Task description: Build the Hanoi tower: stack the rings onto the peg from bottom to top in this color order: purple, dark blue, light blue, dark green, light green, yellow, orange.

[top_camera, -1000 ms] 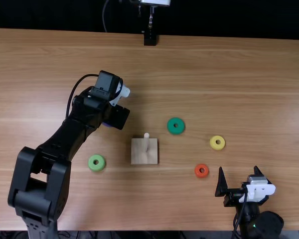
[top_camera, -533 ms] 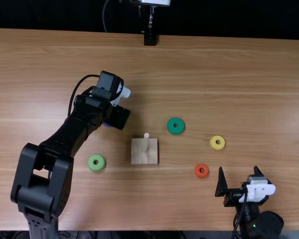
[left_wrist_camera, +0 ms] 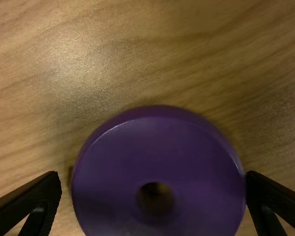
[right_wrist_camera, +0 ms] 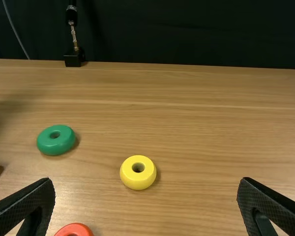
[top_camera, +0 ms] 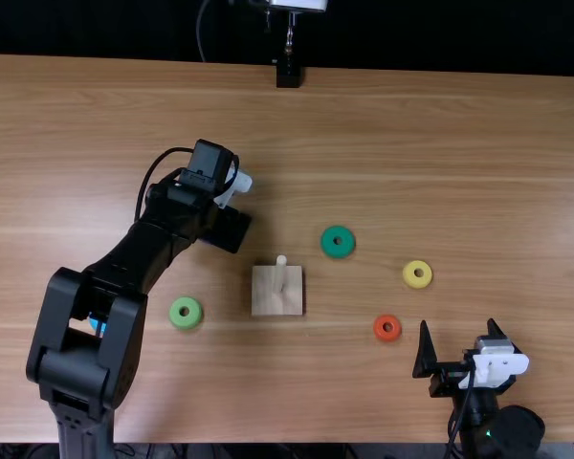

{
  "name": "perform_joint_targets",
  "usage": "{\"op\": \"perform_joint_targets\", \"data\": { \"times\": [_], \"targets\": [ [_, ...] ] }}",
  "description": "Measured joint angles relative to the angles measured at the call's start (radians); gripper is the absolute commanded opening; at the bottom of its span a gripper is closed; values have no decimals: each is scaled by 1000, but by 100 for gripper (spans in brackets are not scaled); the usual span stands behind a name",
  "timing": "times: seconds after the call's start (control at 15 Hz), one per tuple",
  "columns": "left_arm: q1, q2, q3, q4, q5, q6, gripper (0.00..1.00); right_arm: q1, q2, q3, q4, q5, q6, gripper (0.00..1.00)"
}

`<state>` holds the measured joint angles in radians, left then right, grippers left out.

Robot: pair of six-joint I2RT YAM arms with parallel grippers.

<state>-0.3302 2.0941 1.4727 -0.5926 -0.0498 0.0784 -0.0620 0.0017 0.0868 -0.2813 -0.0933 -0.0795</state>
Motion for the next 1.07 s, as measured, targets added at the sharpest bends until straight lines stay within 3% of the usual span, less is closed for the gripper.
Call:
{"op": "perform_joint_targets", "data": {
  "times": [0.07, 0.13, 0.2, 0.27, 0.73, 1.07],
  "targets": [
    [-4, 0, 0, -1, 2, 0, 100, 0, 0, 0, 0, 0, 0, 100],
    [-4, 0, 0, -4, 2, -1, 63, 0, 0, 0, 0, 0, 0, 100],
    [-4, 0, 0, -4, 3, -1, 11, 0, 0, 0, 0, -1, 0, 100],
    [-7, 0, 0, -3, 1, 0, 0, 0, 0, 0, 0, 0, 1, 100],
    [-17, -37, 11, -34, -14, 0, 0, 0, 0, 0, 0, -1, 0, 100],
    [-39, -210, 171, -323, -14, -12, 0, 0, 0, 0, 0, 0, 0, 100]
  ]
}}
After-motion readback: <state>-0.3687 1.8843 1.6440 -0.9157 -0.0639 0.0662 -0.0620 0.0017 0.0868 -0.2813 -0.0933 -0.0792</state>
